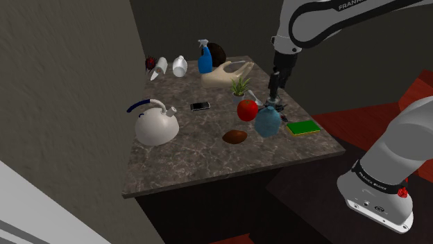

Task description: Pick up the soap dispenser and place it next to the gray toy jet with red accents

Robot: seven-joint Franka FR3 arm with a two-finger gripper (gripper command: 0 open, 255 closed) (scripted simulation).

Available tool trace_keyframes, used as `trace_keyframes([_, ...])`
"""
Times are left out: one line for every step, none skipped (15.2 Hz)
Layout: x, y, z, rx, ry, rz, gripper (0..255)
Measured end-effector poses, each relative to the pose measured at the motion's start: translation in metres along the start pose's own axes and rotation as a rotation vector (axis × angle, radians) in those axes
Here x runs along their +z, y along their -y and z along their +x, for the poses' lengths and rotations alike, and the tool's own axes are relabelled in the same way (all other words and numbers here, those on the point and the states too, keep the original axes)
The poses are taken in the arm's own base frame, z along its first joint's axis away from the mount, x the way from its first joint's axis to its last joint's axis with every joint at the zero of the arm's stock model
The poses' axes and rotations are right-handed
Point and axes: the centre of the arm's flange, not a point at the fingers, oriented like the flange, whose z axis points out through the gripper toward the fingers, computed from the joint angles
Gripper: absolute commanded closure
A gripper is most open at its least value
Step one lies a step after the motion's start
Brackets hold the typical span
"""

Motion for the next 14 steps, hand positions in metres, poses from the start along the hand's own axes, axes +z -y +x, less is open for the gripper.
trace_keyframes([0.000,0.000,0.000,0.000,0.000,0.000,0])
trace_keyframes([0.000,0.000,0.000,0.000,0.000,0.000,0])
trace_keyframes([0.000,0.000,0.000,0.000,0.000,0.000,0])
trace_keyframes([-0.007,0.001,0.000,0.000,-0.001,0.000,0])
trace_keyframes([-0.016,0.000,-0.001,0.000,-0.001,0.000,0])
trace_keyframes([-0.029,-0.001,-0.002,0.000,-0.002,0.000,0])
trace_keyframes([-0.038,-0.001,0.000,0.000,-0.001,0.000,0])
trace_keyframes([-0.044,-0.001,0.001,0.000,-0.001,0.000,0])
trace_keyframes([-0.047,0.000,0.001,0.000,-0.001,0.000,0])
trace_keyframes([-0.048,0.000,0.000,0.000,-0.001,0.000,0])
trace_keyframes([-0.049,0.000,0.000,0.000,0.000,0.000,0])
trace_keyframes([-0.050,0.000,0.000,0.000,0.000,0.000,0])
trace_keyframes([-0.050,0.000,0.000,0.000,0.000,0.000,0])
trace_keyframes([-0.050,0.000,0.000,0.000,0.000,0.000,0])
